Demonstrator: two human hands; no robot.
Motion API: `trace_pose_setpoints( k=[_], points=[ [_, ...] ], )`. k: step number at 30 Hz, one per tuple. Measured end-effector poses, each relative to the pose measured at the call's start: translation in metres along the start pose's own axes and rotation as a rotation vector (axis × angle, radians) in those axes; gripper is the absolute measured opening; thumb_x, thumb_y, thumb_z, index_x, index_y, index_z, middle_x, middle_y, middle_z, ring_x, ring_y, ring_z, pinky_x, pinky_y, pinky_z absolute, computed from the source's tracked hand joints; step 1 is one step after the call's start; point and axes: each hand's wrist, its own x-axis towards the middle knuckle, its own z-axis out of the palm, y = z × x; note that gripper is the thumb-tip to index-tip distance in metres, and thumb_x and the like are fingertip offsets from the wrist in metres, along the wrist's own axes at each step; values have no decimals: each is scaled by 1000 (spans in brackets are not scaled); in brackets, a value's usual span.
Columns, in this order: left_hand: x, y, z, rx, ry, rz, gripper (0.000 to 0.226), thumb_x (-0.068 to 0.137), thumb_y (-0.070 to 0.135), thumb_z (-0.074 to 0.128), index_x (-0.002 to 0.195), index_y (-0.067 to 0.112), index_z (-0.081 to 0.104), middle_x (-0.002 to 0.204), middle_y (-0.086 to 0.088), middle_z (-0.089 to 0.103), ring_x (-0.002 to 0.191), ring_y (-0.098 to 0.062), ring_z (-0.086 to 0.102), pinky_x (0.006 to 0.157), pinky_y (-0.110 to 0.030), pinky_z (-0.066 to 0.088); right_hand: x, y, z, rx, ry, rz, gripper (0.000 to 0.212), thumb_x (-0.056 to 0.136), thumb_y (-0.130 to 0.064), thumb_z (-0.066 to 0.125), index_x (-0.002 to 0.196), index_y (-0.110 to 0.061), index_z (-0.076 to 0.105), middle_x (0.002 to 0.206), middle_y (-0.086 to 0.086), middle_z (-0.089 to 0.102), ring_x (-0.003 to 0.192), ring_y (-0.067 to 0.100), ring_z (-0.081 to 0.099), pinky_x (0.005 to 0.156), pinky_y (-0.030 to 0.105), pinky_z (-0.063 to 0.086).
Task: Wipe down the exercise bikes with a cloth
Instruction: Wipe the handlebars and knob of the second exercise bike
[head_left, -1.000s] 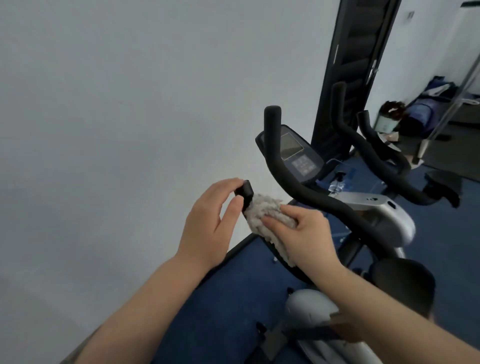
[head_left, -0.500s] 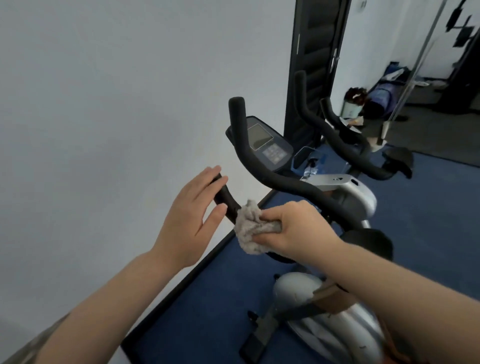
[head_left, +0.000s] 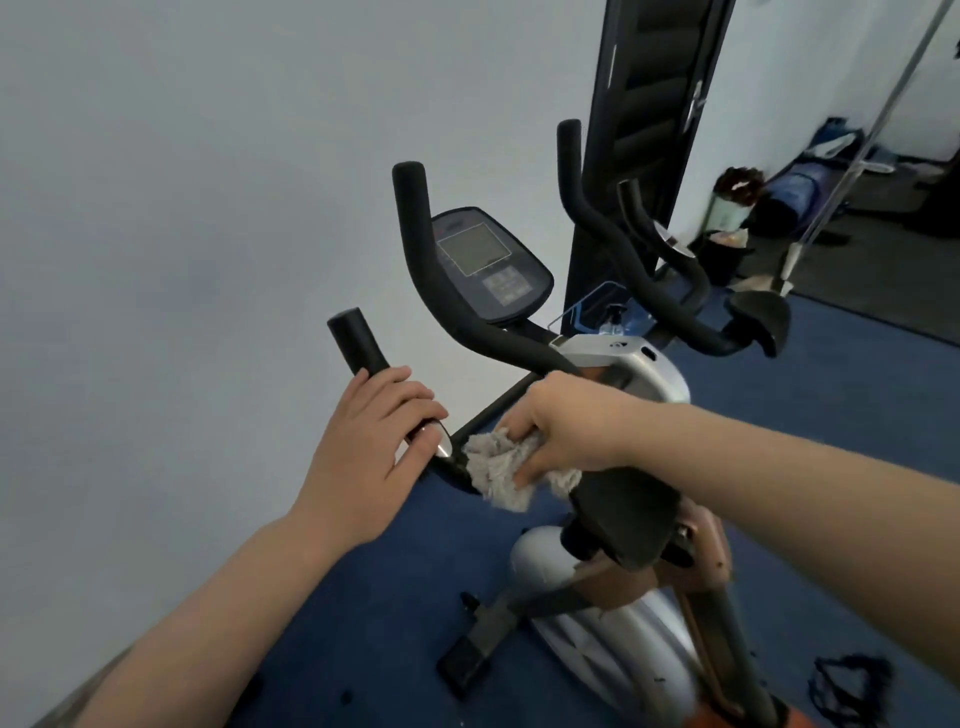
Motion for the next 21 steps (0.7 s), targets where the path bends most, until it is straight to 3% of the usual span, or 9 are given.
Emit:
trace_pose_setpoints(
  k=[3,7,10,13,14,17,19,21],
  points=[
    [0,5,-3,4,-25,-32,30,96,36,40,105,24,66,113,13,60,130,-11,40,116,-37,21,4,21,-20,-171,-53,17,32,69,-38,77,68,-12,59,60,2,58,56,16,49,49,26,39],
    [0,9,-3,10,-42,-66,31,96,37,39,108,24,65,116,14,58,133,-9,36,115,-41,24,-2,30,-30,-477,-123,-72,4,77,-21,63,79,-19,60,86,-1,65,81,28,62,65,36,53],
    [-3,12,0,-12,-16,-100,31,96,36,39,108,23,65,117,14,58,134,-8,34,113,-42,28,-13,20,-15,-503,40,-34,12,79,-12,54,86,-19,62,81,4,60,80,27,62,50,26,35],
    [-5,17,5,-24,8,-128,28,96,33,41,107,21,64,117,12,58,135,-10,33,112,-42,29,-20,20,5,-355,206,59,9,80,-16,53,84,-18,62,84,5,63,81,27,62,60,31,43],
    [-5,18,6,-20,9,-133,28,95,33,41,106,21,64,117,12,58,135,-10,33,112,-42,29,-24,23,5,-266,249,95,8,81,-20,56,74,-21,60,77,2,61,78,26,61,62,31,44],
    [-5,17,9,-14,18,-145,28,95,34,40,106,22,63,118,13,57,136,-9,31,113,-38,28,-38,44,-5,150,262,226,34,73,-34,72,46,-28,52,48,-10,50,54,4,51,52,21,37],
    [-5,16,10,-10,23,-141,27,96,36,39,106,24,62,118,14,56,136,-7,30,112,-34,28,-45,56,-18,456,420,272,31,69,-34,77,45,-28,58,39,-13,49,40,-2,45,42,10,33],
    [-5,15,13,-8,38,-138,26,96,35,40,105,25,62,117,14,56,136,-6,30,111,-31,27,-46,63,-27,595,629,279,18,69,-33,78,56,-29,66,47,-16,60,43,-5,53,41,5,37]
  ],
)
